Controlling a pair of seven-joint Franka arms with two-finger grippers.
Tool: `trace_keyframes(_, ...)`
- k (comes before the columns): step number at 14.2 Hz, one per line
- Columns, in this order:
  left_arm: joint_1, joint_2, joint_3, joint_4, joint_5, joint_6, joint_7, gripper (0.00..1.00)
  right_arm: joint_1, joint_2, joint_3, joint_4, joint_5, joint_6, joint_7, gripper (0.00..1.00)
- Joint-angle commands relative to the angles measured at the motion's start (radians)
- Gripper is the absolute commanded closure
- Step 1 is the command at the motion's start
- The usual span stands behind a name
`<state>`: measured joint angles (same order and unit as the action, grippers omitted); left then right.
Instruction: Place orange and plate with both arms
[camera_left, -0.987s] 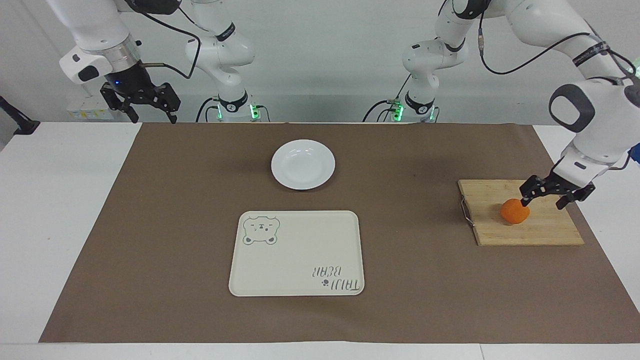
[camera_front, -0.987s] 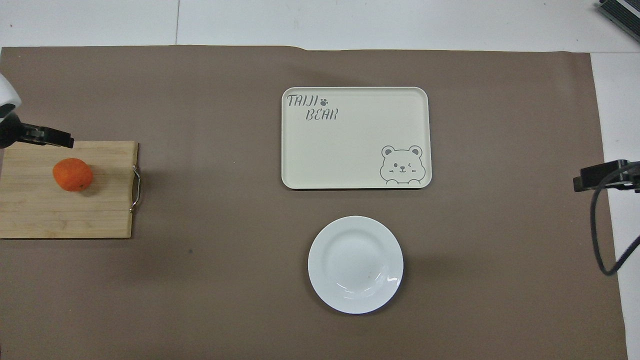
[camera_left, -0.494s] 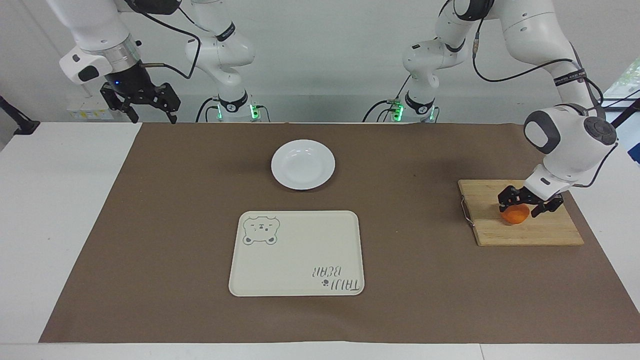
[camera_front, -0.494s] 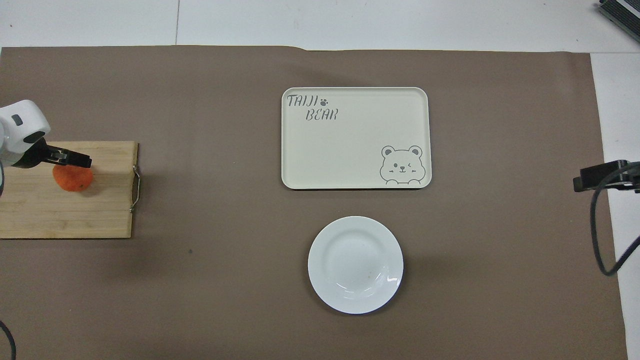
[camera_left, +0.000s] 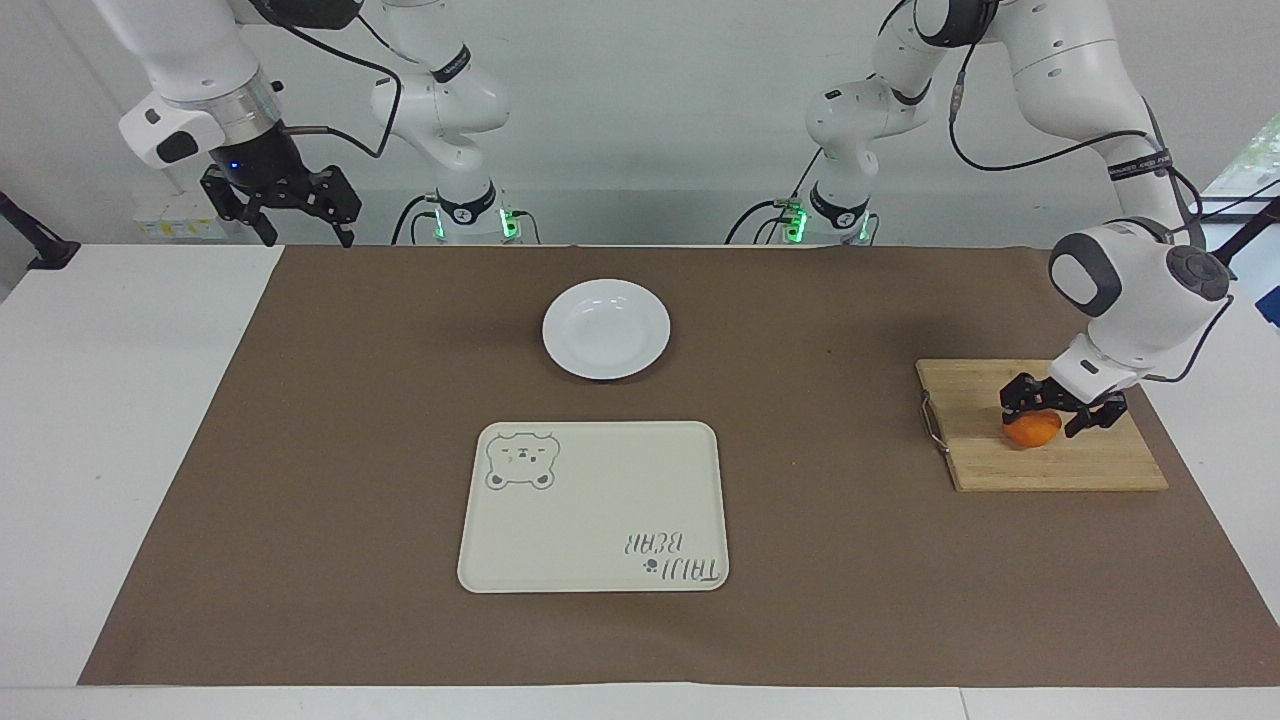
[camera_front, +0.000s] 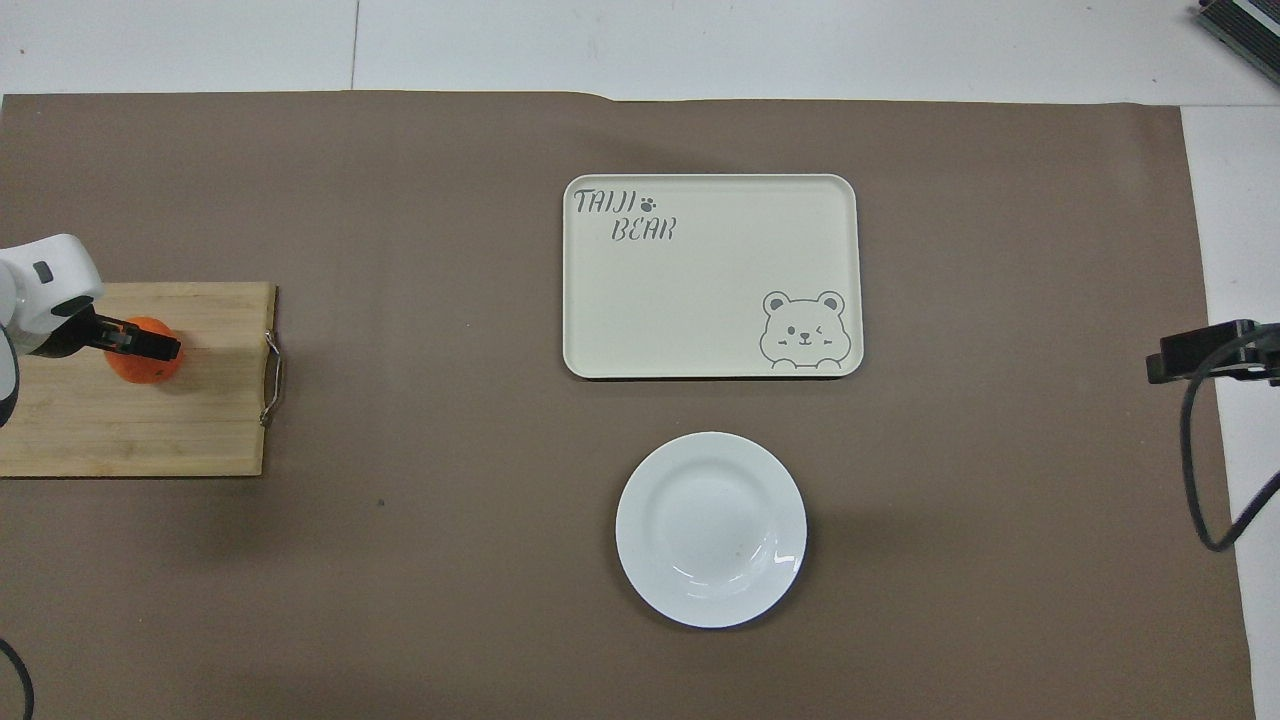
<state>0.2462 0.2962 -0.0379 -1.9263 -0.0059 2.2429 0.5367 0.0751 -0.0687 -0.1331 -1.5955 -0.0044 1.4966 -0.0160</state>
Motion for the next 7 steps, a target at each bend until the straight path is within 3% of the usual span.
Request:
trace_keyframes(1, 0.005, -0.014, -0.010, -0.040, 0.018, 0.027, 0.006, 0.27, -0.004, -0.019, 0.003, -0.023, 0.003, 0.016, 0.002, 0.00)
trace_keyframes(2, 0.008, -0.014, -0.010, -0.037, 0.018, 0.024, 0.015, 0.90, -0.004, -0.019, 0.003, -0.023, 0.003, 0.016, 0.002, 0.00)
trace_keyframes(3, 0.008, -0.014, -0.011, -0.030, 0.018, 0.012, 0.011, 1.00, -0.004, -0.019, 0.003, -0.023, 0.003, 0.016, 0.002, 0.00)
trace_keyframes(7, -0.062, -0.057, -0.014, -0.005, 0.018, -0.020, -0.004, 1.00, -0.004, -0.019, 0.003, -0.023, 0.003, 0.016, 0.002, 0.00)
